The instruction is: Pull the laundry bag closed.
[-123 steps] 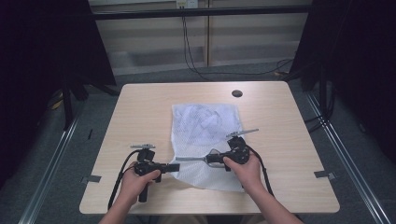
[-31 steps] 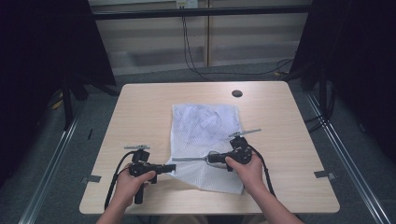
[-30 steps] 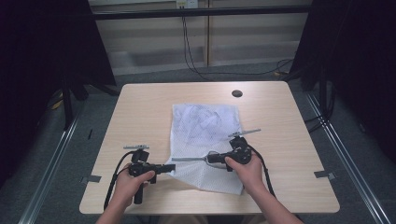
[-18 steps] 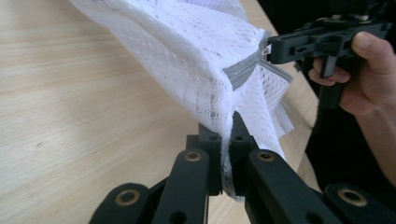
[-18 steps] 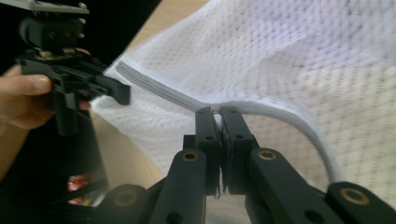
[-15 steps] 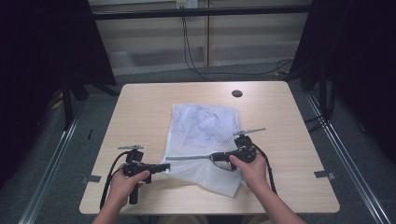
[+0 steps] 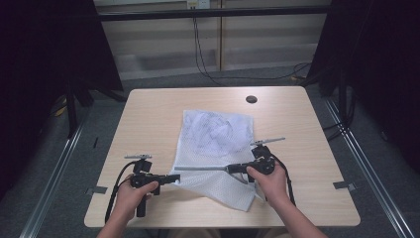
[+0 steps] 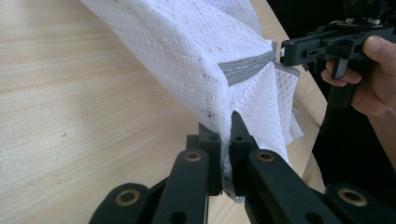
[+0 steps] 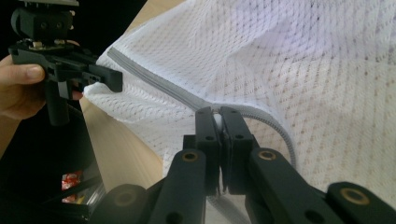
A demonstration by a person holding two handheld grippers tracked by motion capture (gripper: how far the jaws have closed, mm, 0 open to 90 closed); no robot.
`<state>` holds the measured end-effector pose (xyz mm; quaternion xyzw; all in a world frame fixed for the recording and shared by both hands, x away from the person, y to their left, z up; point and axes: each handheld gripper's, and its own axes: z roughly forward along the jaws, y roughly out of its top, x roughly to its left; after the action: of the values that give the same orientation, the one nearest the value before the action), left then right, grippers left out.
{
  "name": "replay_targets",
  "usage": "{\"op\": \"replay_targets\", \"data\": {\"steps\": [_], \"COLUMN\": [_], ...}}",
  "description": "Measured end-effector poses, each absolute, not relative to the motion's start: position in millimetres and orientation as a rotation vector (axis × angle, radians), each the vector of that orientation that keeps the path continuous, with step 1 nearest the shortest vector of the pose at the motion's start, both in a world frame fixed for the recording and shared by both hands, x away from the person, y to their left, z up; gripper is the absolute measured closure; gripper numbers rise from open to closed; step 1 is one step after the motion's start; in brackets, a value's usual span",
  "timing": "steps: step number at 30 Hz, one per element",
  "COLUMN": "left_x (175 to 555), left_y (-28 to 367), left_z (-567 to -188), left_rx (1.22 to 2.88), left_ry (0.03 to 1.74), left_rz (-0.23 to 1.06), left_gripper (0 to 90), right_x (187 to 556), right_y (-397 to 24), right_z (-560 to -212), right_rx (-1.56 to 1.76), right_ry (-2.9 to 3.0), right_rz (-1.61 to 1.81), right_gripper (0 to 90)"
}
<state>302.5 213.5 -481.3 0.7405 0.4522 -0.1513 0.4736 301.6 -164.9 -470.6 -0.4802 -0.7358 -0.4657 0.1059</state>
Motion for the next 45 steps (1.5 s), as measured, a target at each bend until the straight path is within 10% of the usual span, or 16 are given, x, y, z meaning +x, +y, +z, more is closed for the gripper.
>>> {"op": "replay_targets", "data": {"steps": [45], "left_x": [303.2], "left_y": [195.9], "left_z": [-485.3], "left_rx": [1.836], "left_ry": [1.084], "left_rz": [-0.402], "left_gripper": [88.6], "right_x": [295.4], "right_y": [-200.0], "right_z": [-474.5], "right_rx": [-1.465], "right_ry": [-2.091], "right_rz": [-1.397], "right_gripper": [87.0]}}
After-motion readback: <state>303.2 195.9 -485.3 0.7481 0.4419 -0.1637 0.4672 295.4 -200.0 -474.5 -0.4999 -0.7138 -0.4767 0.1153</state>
